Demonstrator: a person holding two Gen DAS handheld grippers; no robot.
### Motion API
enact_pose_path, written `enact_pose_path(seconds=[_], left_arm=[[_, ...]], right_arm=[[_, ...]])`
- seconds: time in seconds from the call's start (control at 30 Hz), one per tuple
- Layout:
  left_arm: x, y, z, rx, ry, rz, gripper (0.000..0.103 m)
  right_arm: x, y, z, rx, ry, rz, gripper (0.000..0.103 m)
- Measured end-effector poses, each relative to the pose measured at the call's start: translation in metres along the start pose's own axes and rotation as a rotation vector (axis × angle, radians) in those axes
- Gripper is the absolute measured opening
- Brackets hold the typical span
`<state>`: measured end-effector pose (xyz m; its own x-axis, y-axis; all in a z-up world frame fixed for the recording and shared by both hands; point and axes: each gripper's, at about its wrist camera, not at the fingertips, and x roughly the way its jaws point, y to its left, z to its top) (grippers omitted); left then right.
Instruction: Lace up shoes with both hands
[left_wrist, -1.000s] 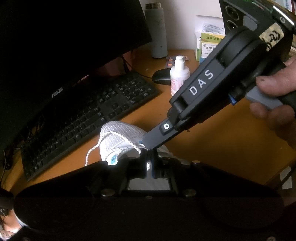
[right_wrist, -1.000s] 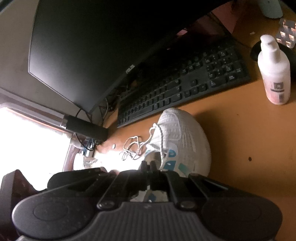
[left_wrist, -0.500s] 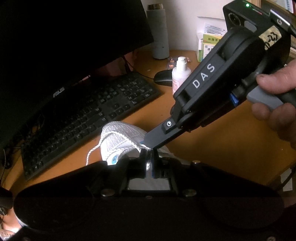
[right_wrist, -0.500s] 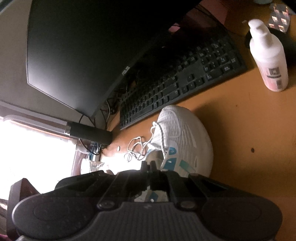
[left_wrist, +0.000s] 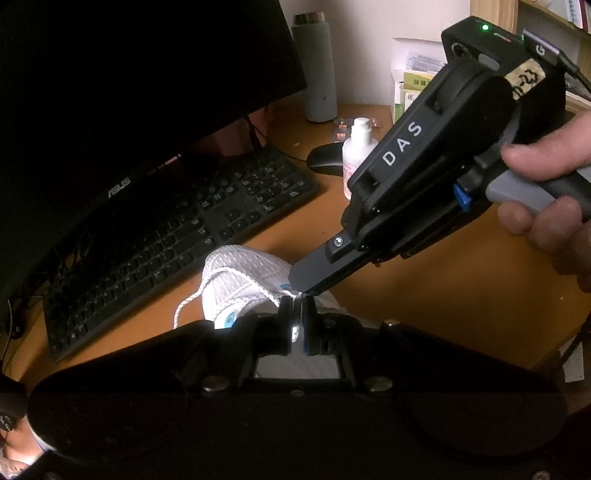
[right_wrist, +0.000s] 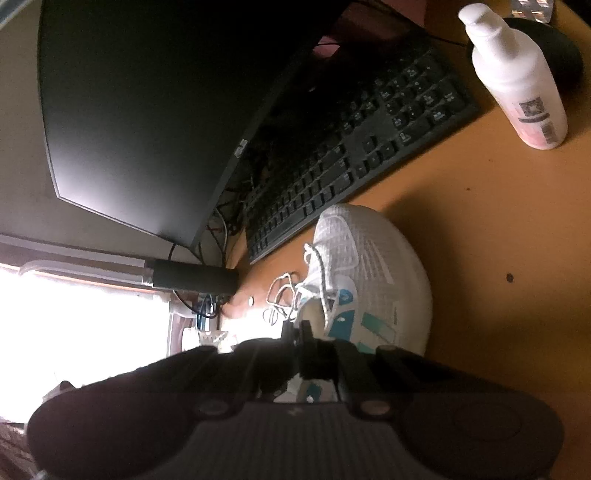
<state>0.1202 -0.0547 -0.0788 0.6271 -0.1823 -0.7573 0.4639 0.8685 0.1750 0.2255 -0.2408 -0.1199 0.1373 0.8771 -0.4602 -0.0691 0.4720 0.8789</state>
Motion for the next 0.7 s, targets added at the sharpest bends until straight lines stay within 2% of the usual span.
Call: enact_pose_path(seconds=[0.07, 0.23, 0.37, 0.43, 0.47, 0.57, 0.7], left_arm=[[-0.007, -0.015, 0.008, -0.025, 0.002, 0.02, 0.002], [-0.009, -0.013, 0.007, -0.034, 0.006, 0.017, 0.001], [-0.006, -0.005, 0.007, -0.089, 0.022, 0.048, 0.0], [-0.003, -0.001, 0.007, -0.115, 0.037, 0.056, 0.001], [0.0, 0.0, 0.006, -0.122, 0.047, 0.057, 0.001], [0.011, 0.0, 0.004, -0.15, 0.084, 0.054, 0.001], [0.019, -0.002, 0.0, -0.156, 0.11, 0.043, 0.001]], right_arm=[[0.0, 0.0, 0.0, -0.002, 0.002, -0.003, 0.003], [0.001, -0.001, 0.0, -0.009, 0.007, -0.005, 0.003], [-0.004, 0.0, -0.001, -0.005, -0.012, -0.021, 0.01], [-0.016, 0.005, -0.003, -0.041, -0.044, -0.055, 0.016], [-0.018, 0.007, -0.004, -0.058, -0.048, -0.068, 0.017], [-0.025, 0.025, -0.02, -0.218, -0.028, -0.151, 0.02], [-0.03, 0.03, -0.037, -0.259, -0.01, -0.165, 0.025]])
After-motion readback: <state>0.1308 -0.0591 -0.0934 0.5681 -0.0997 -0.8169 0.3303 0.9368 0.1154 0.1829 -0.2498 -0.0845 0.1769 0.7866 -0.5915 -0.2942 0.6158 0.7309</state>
